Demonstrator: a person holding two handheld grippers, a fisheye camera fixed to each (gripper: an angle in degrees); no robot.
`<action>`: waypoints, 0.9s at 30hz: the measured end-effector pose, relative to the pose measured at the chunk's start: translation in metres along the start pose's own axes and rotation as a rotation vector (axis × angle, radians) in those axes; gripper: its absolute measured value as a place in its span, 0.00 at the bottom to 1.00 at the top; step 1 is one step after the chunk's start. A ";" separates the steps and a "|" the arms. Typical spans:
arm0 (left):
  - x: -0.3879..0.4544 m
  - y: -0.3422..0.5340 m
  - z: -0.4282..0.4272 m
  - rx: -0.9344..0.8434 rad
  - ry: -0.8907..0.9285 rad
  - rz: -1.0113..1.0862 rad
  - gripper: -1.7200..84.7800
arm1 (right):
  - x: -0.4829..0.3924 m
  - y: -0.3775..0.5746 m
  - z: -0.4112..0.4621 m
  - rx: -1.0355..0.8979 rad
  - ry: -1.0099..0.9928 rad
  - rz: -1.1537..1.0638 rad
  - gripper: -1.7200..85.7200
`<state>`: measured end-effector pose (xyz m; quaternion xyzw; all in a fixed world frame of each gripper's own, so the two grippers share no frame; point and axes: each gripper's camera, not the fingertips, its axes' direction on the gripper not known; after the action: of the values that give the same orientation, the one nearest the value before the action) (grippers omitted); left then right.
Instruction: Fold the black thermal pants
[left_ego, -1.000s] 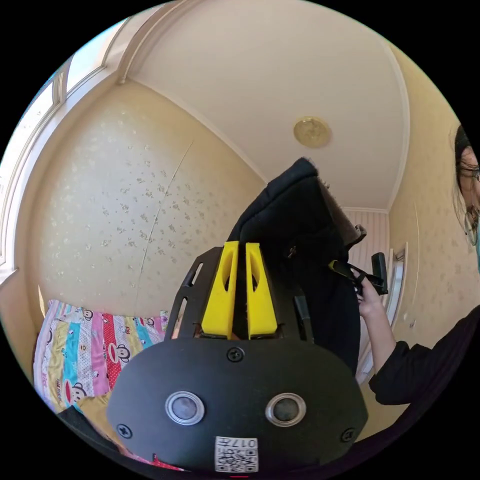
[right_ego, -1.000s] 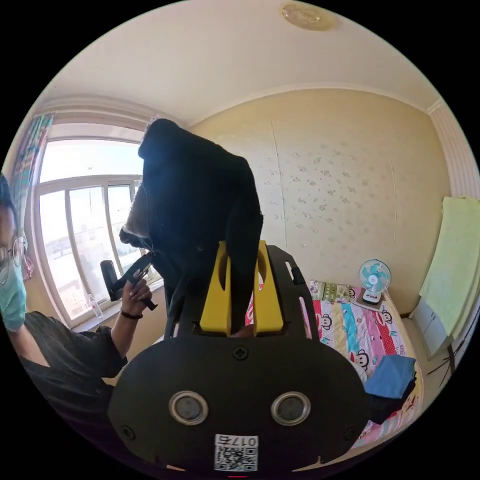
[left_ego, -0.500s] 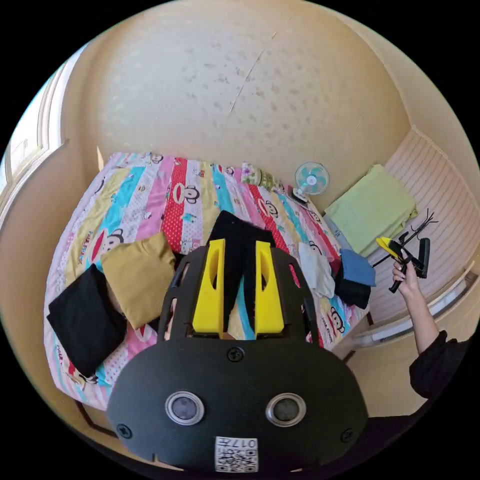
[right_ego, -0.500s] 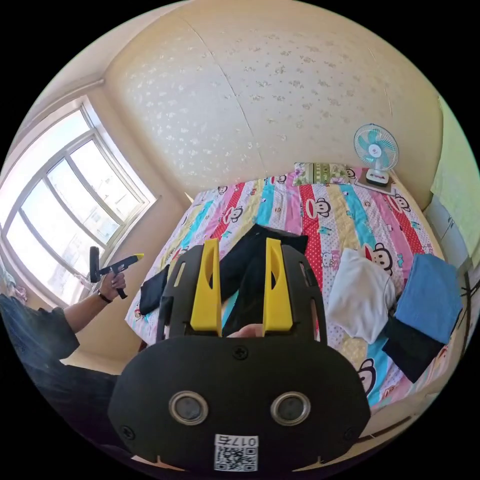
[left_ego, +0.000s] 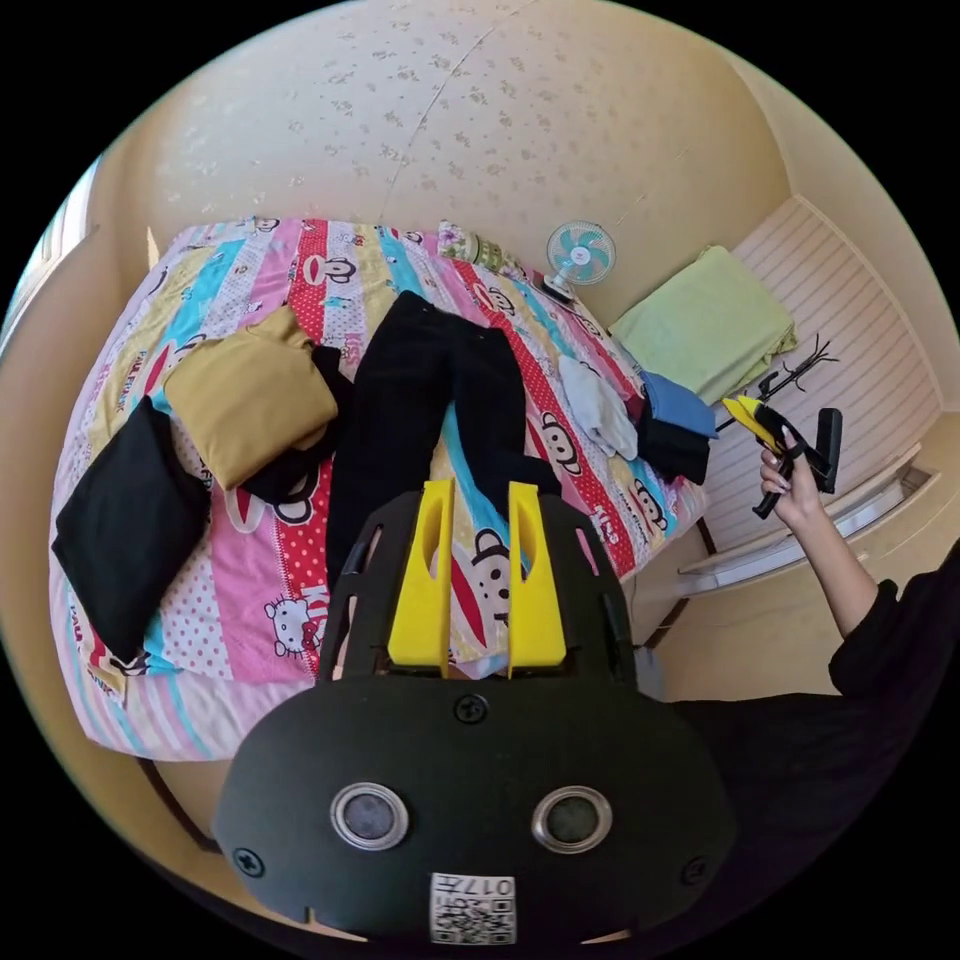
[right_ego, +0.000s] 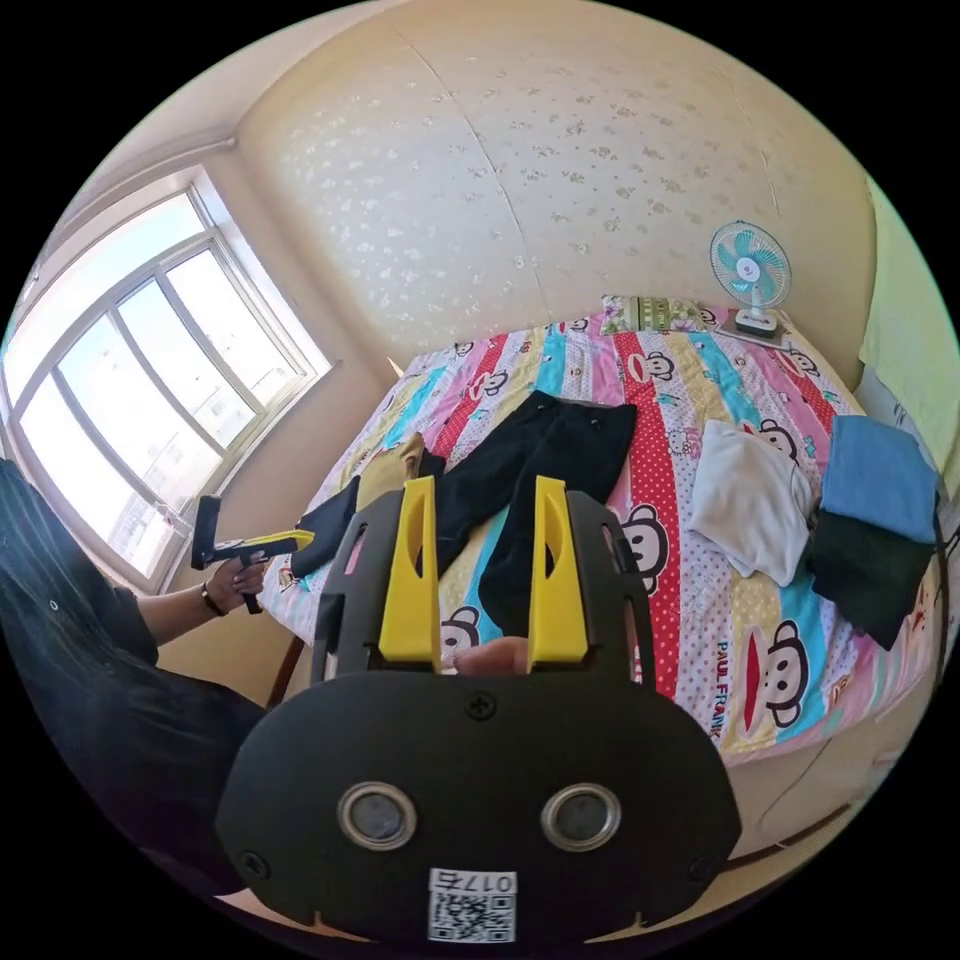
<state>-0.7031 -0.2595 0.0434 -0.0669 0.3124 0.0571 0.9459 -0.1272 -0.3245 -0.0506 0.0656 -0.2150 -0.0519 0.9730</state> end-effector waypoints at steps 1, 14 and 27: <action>-0.006 -0.001 0.003 -0.002 0.005 -0.015 0.12 | -0.005 0.007 0.008 -0.016 0.007 -0.012 0.20; -0.005 0.064 0.092 -0.160 0.289 -0.055 0.11 | 0.017 0.074 0.083 -0.077 -0.133 -0.048 0.28; 0.028 0.116 0.250 0.018 0.110 -0.325 0.12 | 0.163 0.162 0.355 -0.580 -0.524 -0.129 0.29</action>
<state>-0.5526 -0.1028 0.2152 -0.1112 0.3494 -0.1032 0.9246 -0.1192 -0.2235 0.3596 -0.2139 -0.4279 -0.1865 0.8581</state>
